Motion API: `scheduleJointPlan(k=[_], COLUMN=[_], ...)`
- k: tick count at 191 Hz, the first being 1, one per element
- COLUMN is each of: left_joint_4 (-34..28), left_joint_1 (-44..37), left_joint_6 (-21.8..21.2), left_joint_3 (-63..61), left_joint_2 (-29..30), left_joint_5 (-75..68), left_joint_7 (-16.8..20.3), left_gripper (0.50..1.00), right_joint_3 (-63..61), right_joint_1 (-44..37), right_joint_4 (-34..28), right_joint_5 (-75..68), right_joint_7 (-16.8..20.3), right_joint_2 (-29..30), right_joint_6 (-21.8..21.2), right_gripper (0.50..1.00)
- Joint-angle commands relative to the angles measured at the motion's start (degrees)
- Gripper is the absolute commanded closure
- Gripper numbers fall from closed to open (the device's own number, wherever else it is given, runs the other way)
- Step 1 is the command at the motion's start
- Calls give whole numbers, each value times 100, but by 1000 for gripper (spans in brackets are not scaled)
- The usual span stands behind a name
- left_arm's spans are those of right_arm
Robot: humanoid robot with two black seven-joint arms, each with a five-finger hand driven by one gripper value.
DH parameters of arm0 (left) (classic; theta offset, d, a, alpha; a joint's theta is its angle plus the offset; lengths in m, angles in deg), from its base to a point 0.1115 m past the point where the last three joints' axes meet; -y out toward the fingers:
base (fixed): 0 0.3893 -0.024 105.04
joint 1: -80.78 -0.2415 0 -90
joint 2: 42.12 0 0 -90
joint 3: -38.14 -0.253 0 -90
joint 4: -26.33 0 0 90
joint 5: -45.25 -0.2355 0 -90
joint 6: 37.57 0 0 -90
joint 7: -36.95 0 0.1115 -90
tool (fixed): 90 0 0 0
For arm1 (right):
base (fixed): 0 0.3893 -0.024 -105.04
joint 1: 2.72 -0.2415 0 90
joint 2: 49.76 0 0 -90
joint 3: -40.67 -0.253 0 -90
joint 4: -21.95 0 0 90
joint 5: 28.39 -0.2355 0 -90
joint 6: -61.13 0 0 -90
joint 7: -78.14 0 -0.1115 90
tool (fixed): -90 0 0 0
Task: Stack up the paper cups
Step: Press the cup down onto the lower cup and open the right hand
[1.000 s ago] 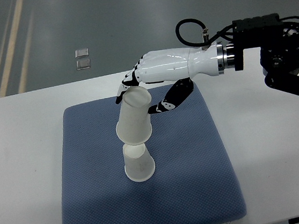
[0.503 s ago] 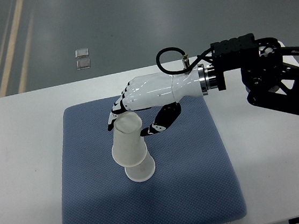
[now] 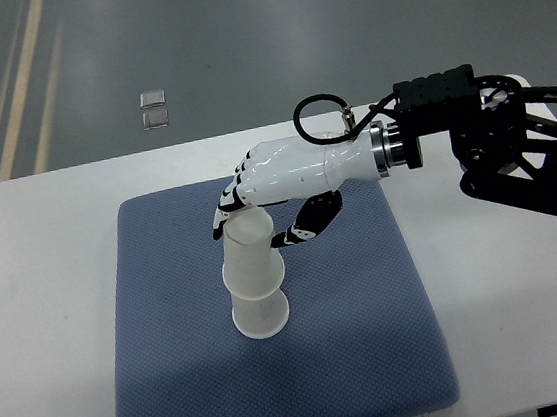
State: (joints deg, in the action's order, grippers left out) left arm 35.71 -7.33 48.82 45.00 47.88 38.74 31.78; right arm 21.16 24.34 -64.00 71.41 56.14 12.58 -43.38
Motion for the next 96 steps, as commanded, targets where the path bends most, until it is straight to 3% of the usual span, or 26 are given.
scheduleJointPlan(k=[1,56,96], left_joint_4=[3,3,3], left_joint_1=[-5,4,4], left_joint_6=[1,1,1], left_joint_3=[0,0,0], left_joint_2=[0,0,0], left_joint_5=[0,0,0], left_joint_7=[-2,-2,7], left_gripper=[500,500,500], right_joint_3=[0,202,211], right_joint_1=[28,28,72], right_joint_4=[0,0,0], right_joint_5=[5,-4,5], right_joint_7=[-6,-6,-6], right_joint_2=[7,25,25], right_joint_6=[0,27,36], right_gripper=[824,781,703])
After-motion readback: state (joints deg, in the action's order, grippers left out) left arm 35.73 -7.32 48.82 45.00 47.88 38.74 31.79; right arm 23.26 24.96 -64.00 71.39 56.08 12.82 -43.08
